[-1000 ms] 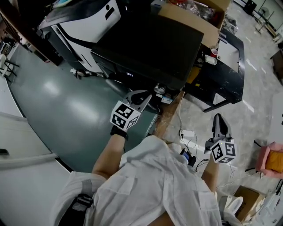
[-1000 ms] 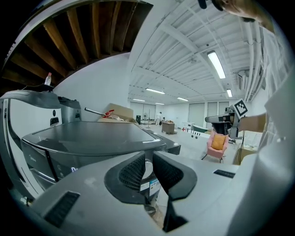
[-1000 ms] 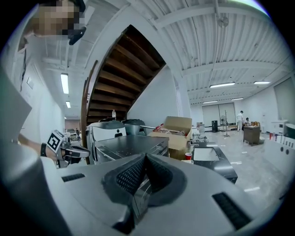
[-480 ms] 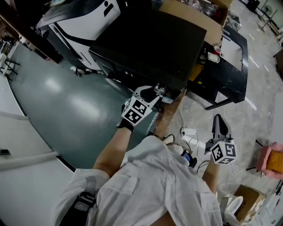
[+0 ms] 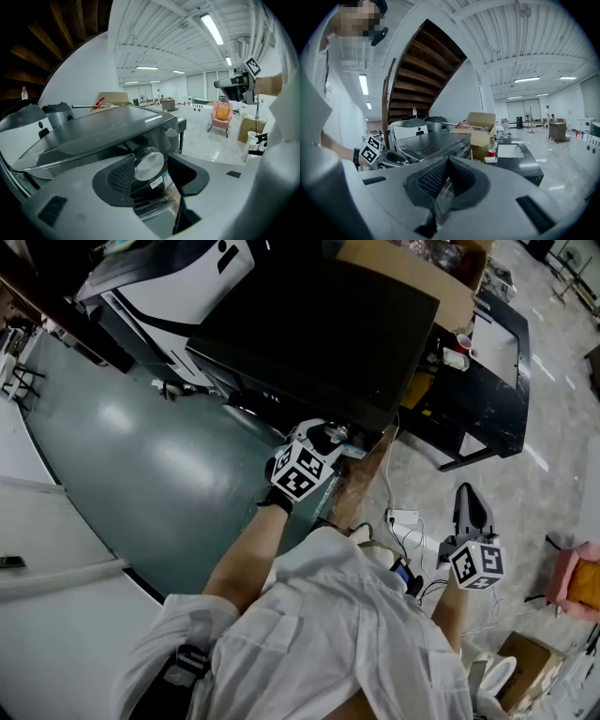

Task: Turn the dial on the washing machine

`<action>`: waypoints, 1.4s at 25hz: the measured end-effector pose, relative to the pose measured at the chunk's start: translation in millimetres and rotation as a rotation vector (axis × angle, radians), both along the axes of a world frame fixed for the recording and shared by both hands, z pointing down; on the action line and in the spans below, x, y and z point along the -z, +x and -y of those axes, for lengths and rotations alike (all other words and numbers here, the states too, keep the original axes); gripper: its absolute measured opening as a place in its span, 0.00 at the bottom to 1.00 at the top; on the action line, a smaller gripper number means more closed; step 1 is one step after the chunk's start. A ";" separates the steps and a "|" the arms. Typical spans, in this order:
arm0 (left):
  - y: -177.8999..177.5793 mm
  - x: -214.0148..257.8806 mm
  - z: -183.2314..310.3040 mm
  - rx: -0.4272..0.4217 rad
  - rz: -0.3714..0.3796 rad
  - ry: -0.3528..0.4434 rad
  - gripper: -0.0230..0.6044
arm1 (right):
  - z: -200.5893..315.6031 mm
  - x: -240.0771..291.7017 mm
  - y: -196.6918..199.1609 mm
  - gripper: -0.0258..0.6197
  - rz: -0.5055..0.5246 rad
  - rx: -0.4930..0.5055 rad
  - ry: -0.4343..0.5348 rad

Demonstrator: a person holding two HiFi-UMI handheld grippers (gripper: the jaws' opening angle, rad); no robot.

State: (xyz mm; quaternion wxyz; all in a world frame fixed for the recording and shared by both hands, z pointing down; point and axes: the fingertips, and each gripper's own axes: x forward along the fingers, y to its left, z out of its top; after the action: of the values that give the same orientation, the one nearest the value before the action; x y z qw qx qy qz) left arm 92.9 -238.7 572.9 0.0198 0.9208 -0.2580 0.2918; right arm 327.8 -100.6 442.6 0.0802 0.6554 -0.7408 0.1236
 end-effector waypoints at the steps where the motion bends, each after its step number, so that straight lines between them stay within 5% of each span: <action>1: -0.3 -0.3 0.7 0.003 -0.004 -0.001 0.36 | 0.5 -0.2 0.3 0.04 0.000 -0.001 0.001; 35: -7.0 -39.4 -2.8 0.069 -0.079 -0.248 0.47 | 3.7 -2.4 -5.3 0.04 -0.001 -0.011 -0.003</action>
State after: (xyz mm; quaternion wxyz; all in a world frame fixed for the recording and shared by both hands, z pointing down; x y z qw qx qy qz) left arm 85.9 -236.0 612.3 0.1537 0.9126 -0.2505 0.2843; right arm 322.5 -104.3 445.1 0.0811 0.6593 -0.7370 0.1249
